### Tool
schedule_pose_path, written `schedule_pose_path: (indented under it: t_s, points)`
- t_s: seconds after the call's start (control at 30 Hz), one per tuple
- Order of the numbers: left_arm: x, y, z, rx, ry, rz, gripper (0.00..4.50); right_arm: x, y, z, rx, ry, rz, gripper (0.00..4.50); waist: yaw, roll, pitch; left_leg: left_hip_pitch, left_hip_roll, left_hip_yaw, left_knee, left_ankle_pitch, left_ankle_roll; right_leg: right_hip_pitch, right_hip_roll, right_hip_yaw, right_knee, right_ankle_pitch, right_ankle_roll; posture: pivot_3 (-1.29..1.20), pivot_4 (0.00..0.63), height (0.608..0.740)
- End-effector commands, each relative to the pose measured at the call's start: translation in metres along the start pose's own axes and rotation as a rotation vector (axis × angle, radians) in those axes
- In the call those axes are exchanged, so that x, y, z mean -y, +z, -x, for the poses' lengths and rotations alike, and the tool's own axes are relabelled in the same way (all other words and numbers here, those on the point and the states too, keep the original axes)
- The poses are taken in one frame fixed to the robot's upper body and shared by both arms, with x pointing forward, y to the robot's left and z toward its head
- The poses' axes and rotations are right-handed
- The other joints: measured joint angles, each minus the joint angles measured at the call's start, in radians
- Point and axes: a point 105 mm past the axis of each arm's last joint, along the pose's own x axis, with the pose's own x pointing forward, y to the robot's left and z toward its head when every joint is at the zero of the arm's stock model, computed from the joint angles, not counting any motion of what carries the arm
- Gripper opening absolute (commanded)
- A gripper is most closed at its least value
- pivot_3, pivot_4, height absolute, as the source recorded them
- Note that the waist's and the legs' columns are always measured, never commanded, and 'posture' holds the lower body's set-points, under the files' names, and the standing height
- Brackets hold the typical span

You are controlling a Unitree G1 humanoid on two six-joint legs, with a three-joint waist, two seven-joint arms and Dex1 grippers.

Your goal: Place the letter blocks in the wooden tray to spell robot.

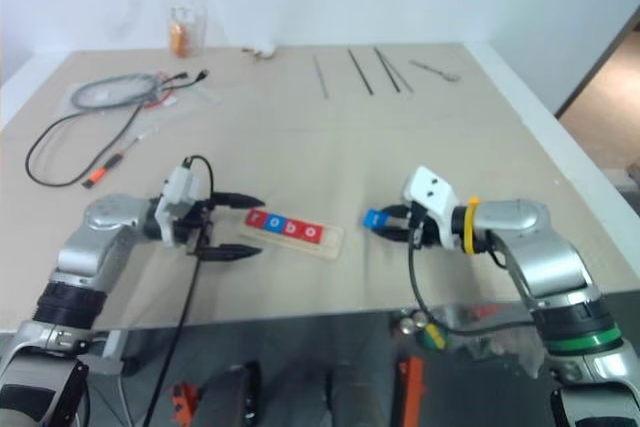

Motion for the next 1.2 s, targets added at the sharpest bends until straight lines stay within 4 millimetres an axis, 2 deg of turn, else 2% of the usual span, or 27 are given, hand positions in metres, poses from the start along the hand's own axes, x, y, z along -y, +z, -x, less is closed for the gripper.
schedule_pose_path:
  t_s: [0.03, 0.2, 0.7, 0.77, 0.97, 1.0, 1.2]
  points:
    - [0.000, 0.012, 0.004, 0.012, 0.008, -0.046, 4.50, -0.007, 0.008, -0.006, 0.035, 0.069, 0.045, 1.18, 0.001, 0.000, 0.000, 0.000, 0.000, 0.000, 0.000, 0.000, 0.000, 0.000, 0.000, 0.000, 0.000, 0.000, 0.000, 0.00, 0.150, 0.740]
    - [0.001, 0.012, 0.005, 0.008, 0.015, -0.046, 4.50, -0.012, -0.002, -0.009, 0.011, 0.099, 0.033, 1.18, 0.001, 0.000, 0.000, -0.001, 0.000, 0.000, 0.000, -0.001, -0.001, 0.000, 0.000, 0.000, 0.000, -0.001, 0.001, 0.00, 0.150, 0.740]
    - [-0.002, 0.013, 0.002, 0.004, 0.000, -0.047, 4.50, -0.026, -0.020, 0.002, -0.014, 0.147, -0.029, 1.18, 0.002, 0.000, 0.000, 0.000, 0.000, 0.000, 0.000, -0.001, -0.001, 0.000, 0.000, 0.000, 0.000, 0.000, 0.001, 0.00, 0.150, 0.740]
    - [-0.002, 0.012, 0.001, 0.004, -0.007, -0.047, 4.50, -0.025, -0.021, 0.001, -0.014, 0.141, -0.033, 2.21, 0.002, 0.000, 0.000, 0.000, 0.000, 0.000, 0.001, -0.001, -0.001, 0.000, 0.000, 0.000, 0.000, 0.000, 0.001, 0.00, 0.150, 0.740]
    - [-0.003, 0.012, -0.001, 0.005, -0.013, -0.049, 4.50, -0.018, -0.022, 0.002, -0.015, 0.121, -0.036, 4.29, 0.002, 0.000, 0.000, 0.000, 0.000, 0.000, 0.001, -0.001, -0.001, 0.000, 0.000, 0.000, 0.000, 0.000, 0.001, 0.00, 0.150, 0.740]
    - [-0.003, 0.012, -0.001, 0.005, -0.014, -0.049, 4.50, -0.017, -0.021, 0.003, -0.012, 0.123, -0.036, 4.47, 0.002, 0.000, 0.000, 0.000, 0.000, 0.000, 0.001, -0.001, -0.001, 0.000, 0.000, 0.000, 0.000, 0.000, 0.001, 0.00, 0.150, 0.740]
    - [-0.001, 0.011, -0.001, 0.004, -0.014, -0.049, 4.50, -0.007, -0.005, 0.026, 0.018, 0.131, -0.078, 4.47, 0.003, 0.000, 0.000, 0.000, 0.000, 0.000, 0.001, -0.001, -0.001, 0.000, 0.000, 0.000, 0.000, 0.000, 0.001, 0.00, 0.150, 0.740]
